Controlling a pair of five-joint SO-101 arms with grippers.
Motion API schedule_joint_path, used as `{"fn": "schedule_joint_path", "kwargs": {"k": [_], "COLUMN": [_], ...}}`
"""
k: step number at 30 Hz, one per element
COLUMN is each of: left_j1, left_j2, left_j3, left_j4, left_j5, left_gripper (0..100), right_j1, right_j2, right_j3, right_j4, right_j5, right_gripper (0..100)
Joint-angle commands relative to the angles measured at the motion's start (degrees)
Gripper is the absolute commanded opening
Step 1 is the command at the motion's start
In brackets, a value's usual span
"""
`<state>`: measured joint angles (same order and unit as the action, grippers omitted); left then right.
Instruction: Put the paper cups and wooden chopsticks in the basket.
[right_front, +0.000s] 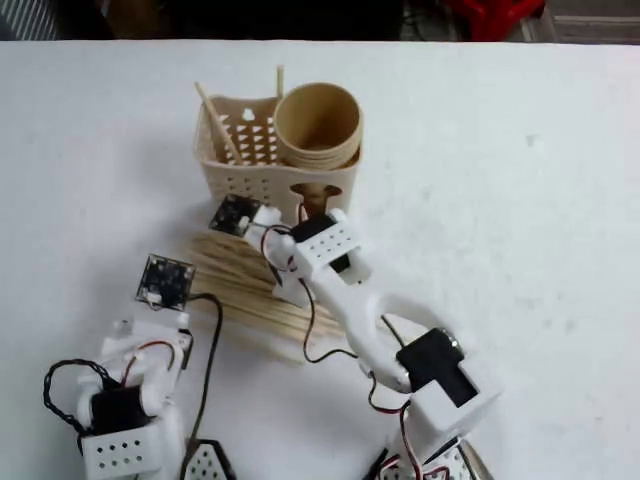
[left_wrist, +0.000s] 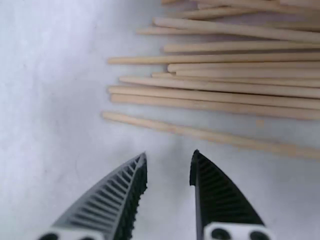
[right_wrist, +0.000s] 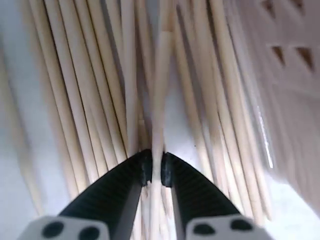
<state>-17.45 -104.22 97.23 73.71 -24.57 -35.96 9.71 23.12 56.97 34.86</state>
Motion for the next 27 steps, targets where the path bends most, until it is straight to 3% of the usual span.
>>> {"fn": "schedule_joint_path", "kwargs": {"k": [1,6,11,27], "left_j1": [-0.57,-0.57,-0.57,-0.57], "left_j2": [-0.57,-0.57,-0.57,-0.57], "left_j3": [-0.18,-0.18,-0.18,-0.18], "left_j4": [0.44,0.44,0.44,0.44], "left_j5": [-0.26,-0.26,-0.26,-0.26], "left_gripper": [15,15,15,15], "right_j1": [0.66,0.66,1.54,2.07], "right_j2": [-0.22,0.13,-3.56,-41.89], "right_j3": [-1.76,-1.76,-2.29,-2.46], "right_j4": [-0.75,-0.75,-0.4,6.99], "right_j5": [0.44,0.35,-1.76,-9.67], "right_gripper": [1.9,6.4,1.7,1.6]}}
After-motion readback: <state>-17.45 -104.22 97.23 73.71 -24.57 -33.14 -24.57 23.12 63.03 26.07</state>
